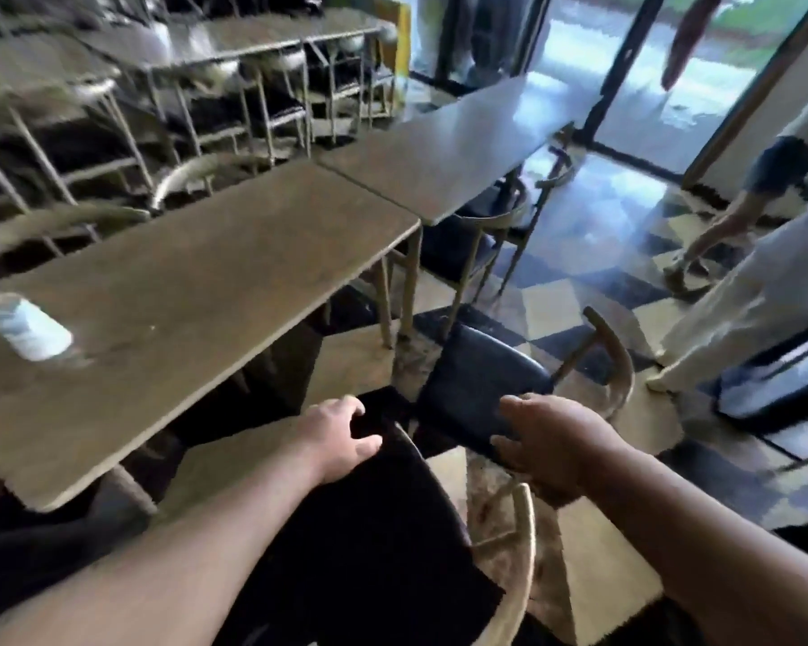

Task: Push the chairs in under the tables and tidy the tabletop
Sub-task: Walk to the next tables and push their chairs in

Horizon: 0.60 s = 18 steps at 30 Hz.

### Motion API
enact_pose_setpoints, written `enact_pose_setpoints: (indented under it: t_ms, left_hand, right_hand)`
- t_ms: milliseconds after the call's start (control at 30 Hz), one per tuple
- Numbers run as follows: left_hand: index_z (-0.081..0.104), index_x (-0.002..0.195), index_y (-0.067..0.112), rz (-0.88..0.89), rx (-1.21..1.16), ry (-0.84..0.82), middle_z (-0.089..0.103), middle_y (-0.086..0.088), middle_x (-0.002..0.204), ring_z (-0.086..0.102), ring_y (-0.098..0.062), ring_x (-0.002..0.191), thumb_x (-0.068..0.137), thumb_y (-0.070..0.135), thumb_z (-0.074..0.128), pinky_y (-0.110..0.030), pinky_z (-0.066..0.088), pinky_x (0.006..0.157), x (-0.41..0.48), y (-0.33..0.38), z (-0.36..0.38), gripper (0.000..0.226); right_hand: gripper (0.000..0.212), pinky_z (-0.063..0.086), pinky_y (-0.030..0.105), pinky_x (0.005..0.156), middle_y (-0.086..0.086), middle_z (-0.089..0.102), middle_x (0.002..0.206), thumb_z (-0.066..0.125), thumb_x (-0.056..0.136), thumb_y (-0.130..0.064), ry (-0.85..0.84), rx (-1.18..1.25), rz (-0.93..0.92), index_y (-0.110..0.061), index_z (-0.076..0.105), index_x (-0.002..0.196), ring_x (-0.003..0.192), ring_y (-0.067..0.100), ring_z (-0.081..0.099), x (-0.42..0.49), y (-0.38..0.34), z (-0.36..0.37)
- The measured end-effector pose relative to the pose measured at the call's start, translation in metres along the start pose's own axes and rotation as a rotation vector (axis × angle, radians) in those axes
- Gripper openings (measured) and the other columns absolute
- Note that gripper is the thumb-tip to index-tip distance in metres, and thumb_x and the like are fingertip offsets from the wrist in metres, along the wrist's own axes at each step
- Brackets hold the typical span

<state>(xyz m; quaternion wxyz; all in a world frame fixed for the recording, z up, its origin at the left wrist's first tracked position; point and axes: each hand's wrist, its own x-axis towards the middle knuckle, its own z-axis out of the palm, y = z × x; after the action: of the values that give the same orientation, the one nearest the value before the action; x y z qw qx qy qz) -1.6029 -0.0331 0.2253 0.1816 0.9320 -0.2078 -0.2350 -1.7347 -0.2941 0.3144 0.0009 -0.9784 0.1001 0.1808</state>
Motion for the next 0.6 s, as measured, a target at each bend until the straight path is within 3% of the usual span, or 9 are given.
enact_pose_setpoints:
  t_ms: [67,167,267,367,600]
  left_hand:
    - [0.054,0.135,0.034,-0.147,-0.004,0.067,0.061,0.011,0.135,0.06,-0.017,0.12,0.09,0.066,0.062,-0.034,0.046,0.085,-0.028,-0.009,0.0,0.056]
    - [0.059,0.13,0.035,-0.356,-0.011,0.108,0.064,0.01,0.133,0.062,-0.017,0.118,0.079,0.077,0.056,-0.033,0.048,0.091,-0.079,-0.013,0.016,0.067]
    - [0.054,0.138,0.032,-0.492,-0.087,0.145,0.058,0.008,0.137,0.059,-0.019,0.12,0.091,0.064,0.066,-0.033,0.046,0.09,-0.121,-0.008,0.039,0.058]
    - [0.054,0.139,0.032,-0.55,-0.133,0.203,0.058,0.008,0.138,0.057,-0.018,0.122,0.093,0.061,0.066,-0.036,0.049,0.095,-0.153,0.001,0.057,0.056]
    - [0.042,0.147,0.032,-0.631,-0.221,0.249,0.046,0.008,0.149,0.058,-0.013,0.102,0.096,0.057,0.063,-0.031,0.051,0.077,-0.176,-0.01,0.138,0.061]
  right_hand:
    - [0.052,0.057,0.04,0.083,-0.004,0.067,0.116,0.052,0.09,-0.066,0.056,0.059,-0.128,-0.034,0.056,0.131,0.103,0.026,0.07,0.028,0.007,0.007]
    - [0.064,0.056,0.039,0.087,-0.004,0.062,0.131,0.058,0.093,-0.062,0.03,0.112,-0.3,-0.034,0.045,0.149,0.113,0.024,0.066,0.05,0.014,0.025]
    - [0.067,0.053,0.038,0.091,-0.003,0.057,0.135,0.057,0.098,-0.059,-0.026,0.063,-0.441,-0.031,0.038,0.155,0.123,0.025,0.059,0.059,0.01,0.041]
    - [0.058,0.054,0.04,0.091,-0.004,0.06,0.132,0.055,0.099,-0.06,-0.061,0.078,-0.527,-0.031,0.045,0.149,0.125,0.024,0.056,0.066,-0.004,0.052]
    - [0.04,0.051,0.033,0.078,-0.013,0.067,0.116,0.055,0.098,-0.057,-0.213,-0.008,-0.608,-0.035,0.064,0.13,0.11,0.014,0.061,0.061,-0.022,0.108]
